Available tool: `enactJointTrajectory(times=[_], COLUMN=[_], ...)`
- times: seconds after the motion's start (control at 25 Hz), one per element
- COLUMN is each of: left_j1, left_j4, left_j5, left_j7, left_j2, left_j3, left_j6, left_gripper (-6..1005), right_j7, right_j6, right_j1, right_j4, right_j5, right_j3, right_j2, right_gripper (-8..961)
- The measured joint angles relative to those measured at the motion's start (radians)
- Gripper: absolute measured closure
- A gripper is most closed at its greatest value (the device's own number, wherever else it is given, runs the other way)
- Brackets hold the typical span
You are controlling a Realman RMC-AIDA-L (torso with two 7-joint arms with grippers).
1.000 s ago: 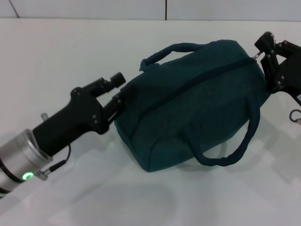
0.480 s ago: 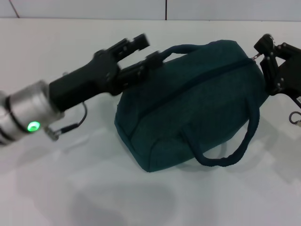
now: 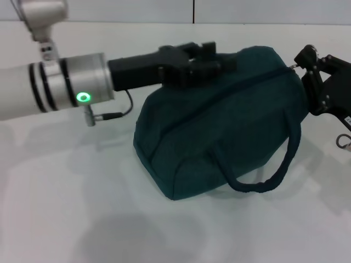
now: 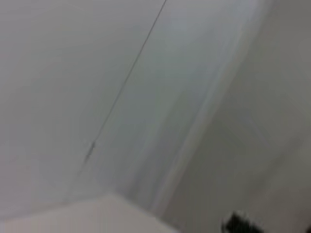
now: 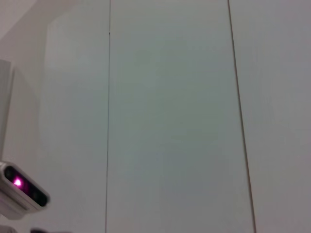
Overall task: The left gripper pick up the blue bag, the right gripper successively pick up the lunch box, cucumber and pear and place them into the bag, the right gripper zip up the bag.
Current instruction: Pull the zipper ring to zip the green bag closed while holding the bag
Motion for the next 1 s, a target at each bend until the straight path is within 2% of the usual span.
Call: enactJointTrajectory(times=[0.24, 1.0], left_j1=[-0.02, 0.014], left_j4=[0.011, 0.002], left_j5=[0.064, 0.062], left_j7=[-0.022, 0.09], left_j2=[-0.023, -0.034], left_j3=[-0.002, 0.006], left_j6=[-0.053, -0.075], left_gripper=[122, 124], right_j7=[0.024, 0.059], right_j6=[-0.007, -0.008], right_j1=[-0.003, -0.023], right_j4=[0.0, -0.002], right_j5=[0.001, 0.006], right_j3=[0.0, 0.0], right_j2=[0.0, 0.0], right_gripper=[935, 936])
